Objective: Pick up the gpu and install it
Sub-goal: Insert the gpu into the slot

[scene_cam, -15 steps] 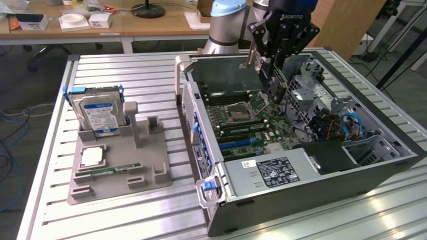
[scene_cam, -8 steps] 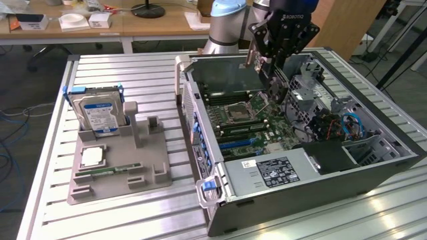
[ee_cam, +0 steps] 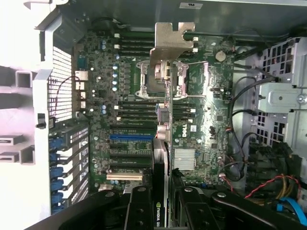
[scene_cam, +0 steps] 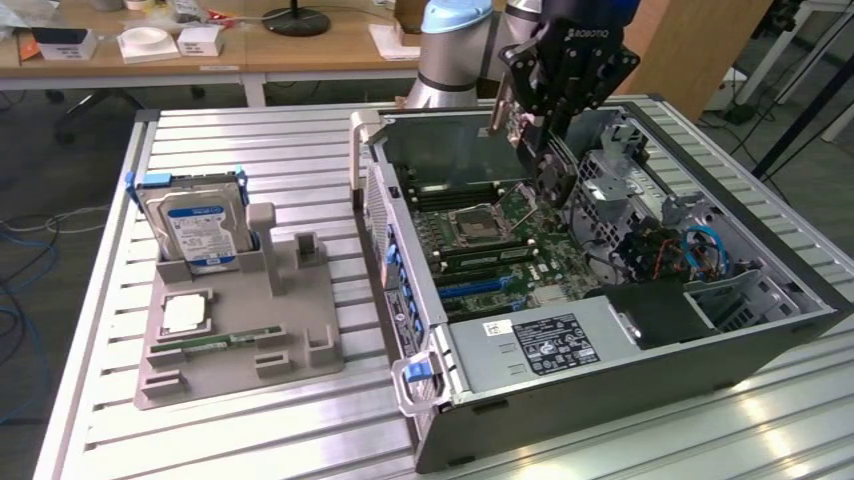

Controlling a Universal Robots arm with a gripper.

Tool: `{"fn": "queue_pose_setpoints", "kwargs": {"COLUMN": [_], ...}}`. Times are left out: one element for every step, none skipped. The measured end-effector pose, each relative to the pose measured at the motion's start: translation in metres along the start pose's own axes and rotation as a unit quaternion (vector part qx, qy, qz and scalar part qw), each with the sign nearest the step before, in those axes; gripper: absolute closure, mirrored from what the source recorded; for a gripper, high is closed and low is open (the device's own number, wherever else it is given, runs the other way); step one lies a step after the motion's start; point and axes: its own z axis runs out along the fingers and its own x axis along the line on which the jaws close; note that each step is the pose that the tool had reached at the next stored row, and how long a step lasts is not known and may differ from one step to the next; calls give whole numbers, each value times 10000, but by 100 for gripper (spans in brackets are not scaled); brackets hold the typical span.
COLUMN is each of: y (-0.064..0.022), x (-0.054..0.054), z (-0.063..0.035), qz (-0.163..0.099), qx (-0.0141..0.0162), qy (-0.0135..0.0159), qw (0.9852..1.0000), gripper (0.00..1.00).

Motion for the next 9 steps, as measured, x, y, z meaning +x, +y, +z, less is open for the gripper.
{"fn": "queue_pose_setpoints", "kwargs": {"y": [0, 0, 0, 0, 0, 0, 0, 0, 0], "x": [-4, -4, -4, -4, -4, -4, -4, -4, -4], "z": [0, 0, 0, 1, 2, 3, 4, 5, 6], "qz": [-1, 0, 0, -5, -27, -63, -109, -154, -175], "qx": [0, -2, -5, -5, -6, -6, -6, -7, -7], "qy": [11, 12, 12, 12, 12, 10, 9, 8, 7], "qw": [10000, 10000, 10000, 10000, 10000, 10000, 9999, 9999, 9998], "gripper": [74, 74, 74, 74, 74, 74, 74, 74, 74]}}
